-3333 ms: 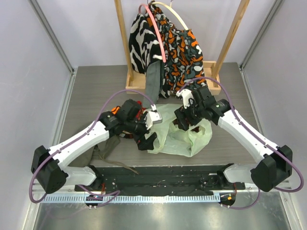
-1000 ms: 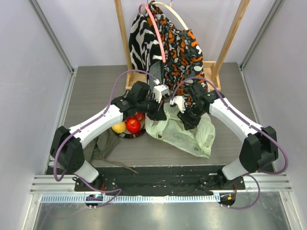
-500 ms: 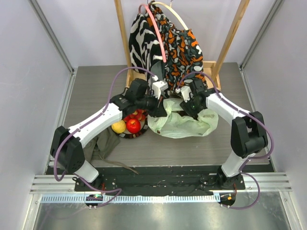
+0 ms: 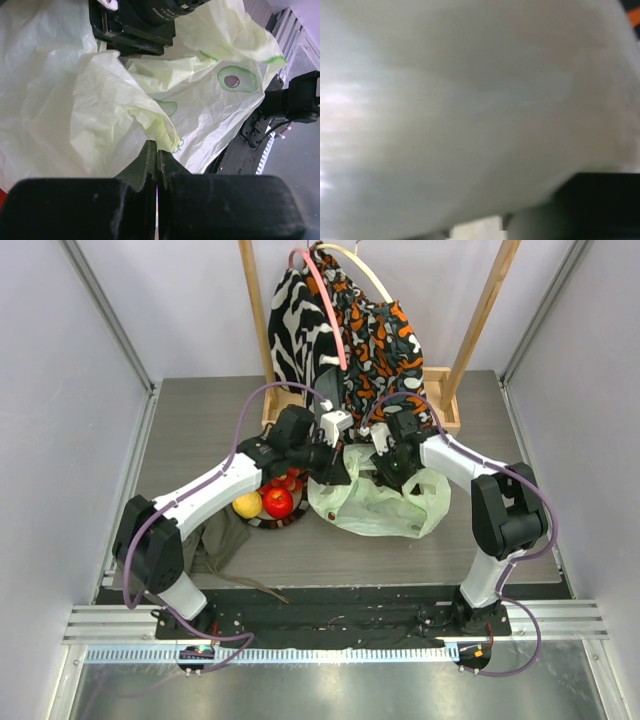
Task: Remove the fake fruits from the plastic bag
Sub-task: Take out the fake fruit from the plastic bag.
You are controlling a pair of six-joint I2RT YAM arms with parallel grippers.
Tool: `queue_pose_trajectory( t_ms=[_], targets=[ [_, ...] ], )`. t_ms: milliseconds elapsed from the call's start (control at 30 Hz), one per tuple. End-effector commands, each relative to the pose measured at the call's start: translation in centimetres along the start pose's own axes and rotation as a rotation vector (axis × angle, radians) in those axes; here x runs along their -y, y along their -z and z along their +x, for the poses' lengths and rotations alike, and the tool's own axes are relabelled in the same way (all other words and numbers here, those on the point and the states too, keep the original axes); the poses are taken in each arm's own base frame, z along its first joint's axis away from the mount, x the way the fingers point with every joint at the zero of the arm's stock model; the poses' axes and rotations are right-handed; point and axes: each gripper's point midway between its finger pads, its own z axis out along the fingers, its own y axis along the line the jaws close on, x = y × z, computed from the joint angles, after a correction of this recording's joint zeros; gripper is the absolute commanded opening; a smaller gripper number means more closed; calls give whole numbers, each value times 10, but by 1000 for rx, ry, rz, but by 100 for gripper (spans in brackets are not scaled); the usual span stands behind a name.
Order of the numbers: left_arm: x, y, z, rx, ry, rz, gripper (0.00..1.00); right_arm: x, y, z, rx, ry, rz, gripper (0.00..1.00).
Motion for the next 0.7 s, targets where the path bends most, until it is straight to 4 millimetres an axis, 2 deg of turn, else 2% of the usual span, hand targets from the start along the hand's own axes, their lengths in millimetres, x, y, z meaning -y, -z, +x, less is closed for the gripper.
queue_pose_trajectory(
  t_ms=[0, 67, 167, 200, 233, 267, 300, 333, 400, 433, 500, 667],
  targets=[
    [9, 1, -33, 88, -28, 23, 0, 6, 22, -19, 102, 54, 12, 22],
    [8, -1, -39, 99, -25, 18, 0, -4, 37, -20, 139, 102, -27, 17],
    [6, -5, -51, 116, -22, 9, 0, -23, 65, -19, 180, 158, -136, 14],
    [5, -7, -54, 121, -18, 8, 0, -39, 87, -17, 212, 180, -208, 14],
    [7, -6, -65, 145, -21, 7, 0, -46, 97, -15, 225, 202, -232, 14],
    [5, -11, -68, 147, -2, 8, 0, -51, 108, -14, 241, 245, -253, 13],
    [6, -13, -73, 155, 3, 12, 0, -62, 125, -5, 242, 258, -292, 13],
    [9, -11, -85, 182, -7, 19, 0, -65, 135, -3, 248, 279, -302, 13],
    [3, -17, -94, 194, 3, 0, 0, -73, 150, 10, 225, 307, -330, 12],
    [4, -16, -102, 210, -6, -3, 0, -74, 161, 10, 246, 323, -319, 12],
    [-2, -19, -105, 214, 1, -22, 0, -75, 172, 12, 255, 335, -314, 10],
    [-15, -24, -107, 231, 60, -48, 0, -79, 208, -5, 351, 309, -290, 10]
  ],
)
